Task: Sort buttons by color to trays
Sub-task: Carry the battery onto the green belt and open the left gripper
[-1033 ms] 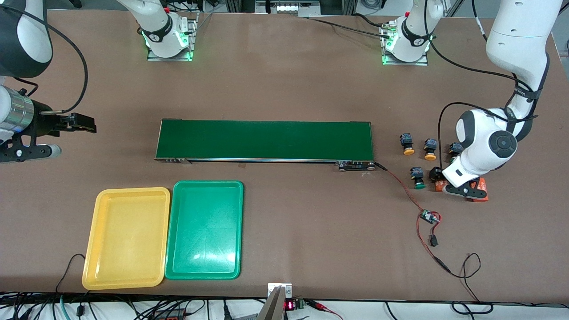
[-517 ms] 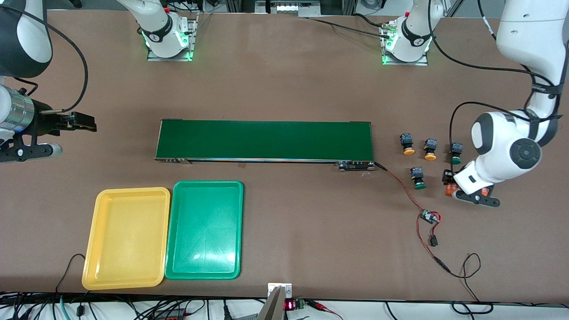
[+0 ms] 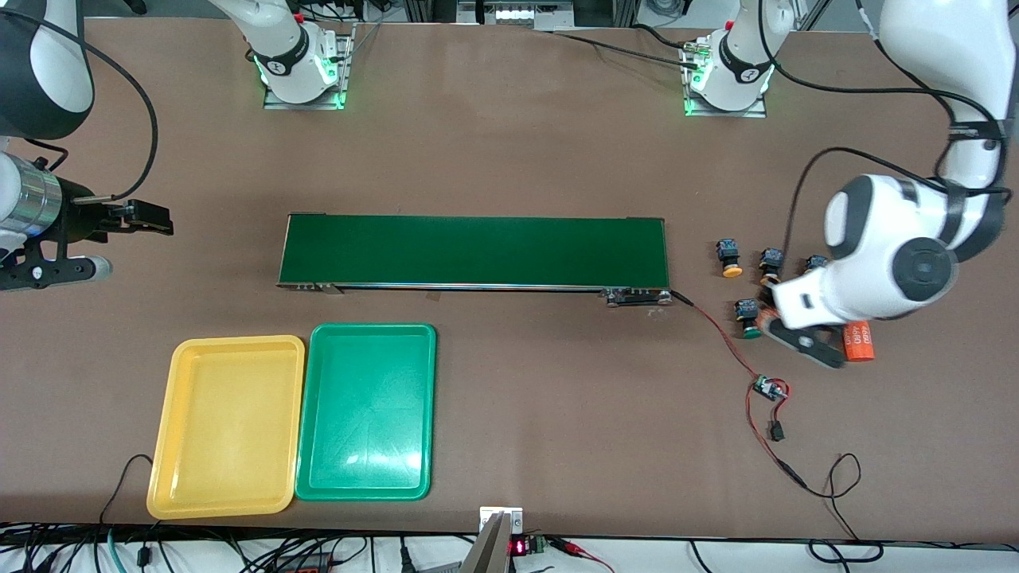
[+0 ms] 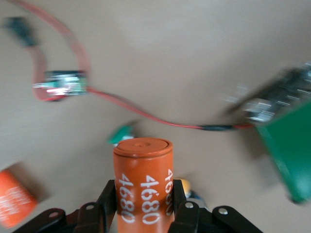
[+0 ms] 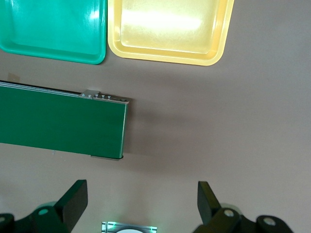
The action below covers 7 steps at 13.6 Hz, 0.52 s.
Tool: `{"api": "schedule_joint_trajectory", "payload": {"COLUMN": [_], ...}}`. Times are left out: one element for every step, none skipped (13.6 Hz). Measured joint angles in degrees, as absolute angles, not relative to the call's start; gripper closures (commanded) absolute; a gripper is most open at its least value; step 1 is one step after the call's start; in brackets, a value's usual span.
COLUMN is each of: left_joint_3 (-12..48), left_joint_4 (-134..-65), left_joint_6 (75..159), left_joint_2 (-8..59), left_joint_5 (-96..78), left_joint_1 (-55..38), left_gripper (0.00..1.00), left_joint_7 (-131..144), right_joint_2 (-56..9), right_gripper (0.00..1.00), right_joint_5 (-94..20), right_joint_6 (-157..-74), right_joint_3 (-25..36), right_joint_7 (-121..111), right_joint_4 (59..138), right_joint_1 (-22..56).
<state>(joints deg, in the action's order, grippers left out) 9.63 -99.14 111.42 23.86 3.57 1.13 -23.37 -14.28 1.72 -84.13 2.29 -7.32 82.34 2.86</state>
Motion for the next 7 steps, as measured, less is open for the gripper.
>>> {"api": "schedule_joint_trajectory", "payload": {"left_joint_3": [12.4,15.4,18.2,20.6,22.9,25.0,26.6], "left_joint_4": [-99.1,-99.2,-99.4,-99.5,-99.6,-99.8,-100.1], "left_joint_6": [109.3,107.8,107.2,107.1,107.6,109.0,110.9], "left_joint_2": [23.8,23.9,24.0,24.3,24.8,25.5,26.3], "left_joint_5": [3.6,3.5,3.5,3.6,3.6,3.6,3.6], "left_joint_1": [1.0,0.9,0.7,0.5,0.3,0.2,0.0], "left_gripper": [0.92,0.92,0.92,0.92,0.92,0.92,0.92], "left_joint_7": [-23.4,-23.5,-23.5,-23.9,-25.3,-27.7,-30.5], "right_joint_2": [-14.3,-14.3,-14.3,-14.3,-14.3,-14.3,-14.3], "right_gripper": [0.0,0.0,0.0,0.0,0.0,0.0,0.0], "right_joint_5": [1.7,1.7,1.7,1.7,1.7,1.7,1.7], "right_joint_6": [-84.1,-84.1,-84.1,-84.1,-84.1,-84.1,-84.0], "right_joint_3": [2.3,2.3,2.3,2.3,2.3,2.3,2.3], "right_joint_7": [-7.3,-7.3,-7.4,-7.4,-7.4,-7.5,-7.5], "right_joint_4": [82.3,82.3,82.3,82.3,82.3,82.3,82.3], "right_joint_1": [2.8,2.8,2.8,2.8,2.8,2.8,2.8]}}
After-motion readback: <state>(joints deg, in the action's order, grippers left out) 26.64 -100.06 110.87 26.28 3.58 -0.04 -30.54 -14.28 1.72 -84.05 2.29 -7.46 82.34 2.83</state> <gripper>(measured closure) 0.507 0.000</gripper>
